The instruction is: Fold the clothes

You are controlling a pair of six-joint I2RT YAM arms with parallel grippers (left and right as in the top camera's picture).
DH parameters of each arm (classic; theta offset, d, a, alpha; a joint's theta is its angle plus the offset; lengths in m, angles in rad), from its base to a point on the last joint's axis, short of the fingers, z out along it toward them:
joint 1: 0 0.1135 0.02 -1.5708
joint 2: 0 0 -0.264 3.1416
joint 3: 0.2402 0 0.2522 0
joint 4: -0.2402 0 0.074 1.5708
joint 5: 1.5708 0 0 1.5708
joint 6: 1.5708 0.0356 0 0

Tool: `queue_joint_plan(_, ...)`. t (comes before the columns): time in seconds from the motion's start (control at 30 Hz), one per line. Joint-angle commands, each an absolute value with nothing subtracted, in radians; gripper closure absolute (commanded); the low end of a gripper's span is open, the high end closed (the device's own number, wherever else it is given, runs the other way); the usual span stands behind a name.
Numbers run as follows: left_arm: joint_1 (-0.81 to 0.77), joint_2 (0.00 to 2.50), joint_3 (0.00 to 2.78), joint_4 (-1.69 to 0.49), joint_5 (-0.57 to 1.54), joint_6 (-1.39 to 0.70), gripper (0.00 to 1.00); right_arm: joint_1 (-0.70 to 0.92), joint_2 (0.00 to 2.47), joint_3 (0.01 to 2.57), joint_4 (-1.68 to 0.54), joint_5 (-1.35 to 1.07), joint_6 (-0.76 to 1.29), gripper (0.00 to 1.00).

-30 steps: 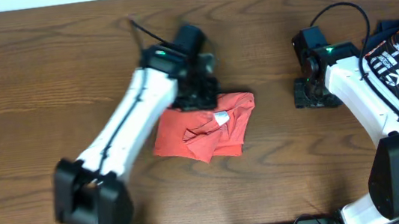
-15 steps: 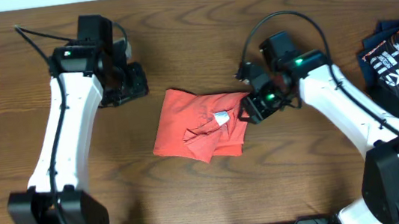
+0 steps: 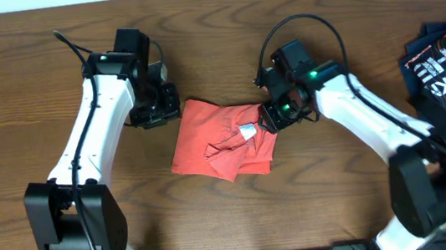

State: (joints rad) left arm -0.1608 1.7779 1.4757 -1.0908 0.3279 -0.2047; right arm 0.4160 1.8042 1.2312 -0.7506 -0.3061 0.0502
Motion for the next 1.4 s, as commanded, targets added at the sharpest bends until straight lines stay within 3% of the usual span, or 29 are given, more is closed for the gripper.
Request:
queue_joint_plan(0.0,-0.163,1.784,1.475,-1.09,0.336,-0.187,0.62,0.427,1.858,1.247,-0.713,-0.308,0.111,0.65)
queue_joint_plan(0.2,-0.163,1.784,1.475,-1.09,0.336,-0.187,0.62,0.416,1.869,1.251,-0.538,-0.222,0.141,0.99)
queue_joint_plan(0.47,-0.163,1.784,1.475,-1.09,0.336,-0.187,0.62,0.362,1.869,1.261,-0.402,-0.109,0.192,0.99)
queue_joint_plan(0.5,-0.163,1.784,1.475,-1.09,0.336,-0.187,0.62,0.357,1.869,1.261,-0.403,-0.083,0.199,0.98)
queue_joint_plan(0.6,-0.163,1.784,1.475,-1.09,0.336,-0.187,0.62,0.348,1.869,1.261,-0.424,-0.067,0.195,0.75)
queue_joint_plan(0.77,-0.163,1.784,1.475,-1.09,0.336,-0.187,0.62,0.348,1.821,1.262,-0.537,-0.159,0.167,0.66)
queue_joint_plan(1.03,-0.163,1.784,1.475,-1.089,0.307,-0.188,0.62,0.41,1.646,1.262,-0.671,-0.386,0.033,0.57)
queue_joint_plan(1.13,-0.163,1.784,1.475,-1.085,0.294,-0.188,0.61,0.502,1.654,1.26,-0.754,-0.361,-0.069,0.57)
queue_joint_plan(1.37,-0.163,1.784,1.475,-1.083,0.294,-0.188,0.61,0.674,1.736,1.248,-0.748,-0.167,-0.076,0.54)
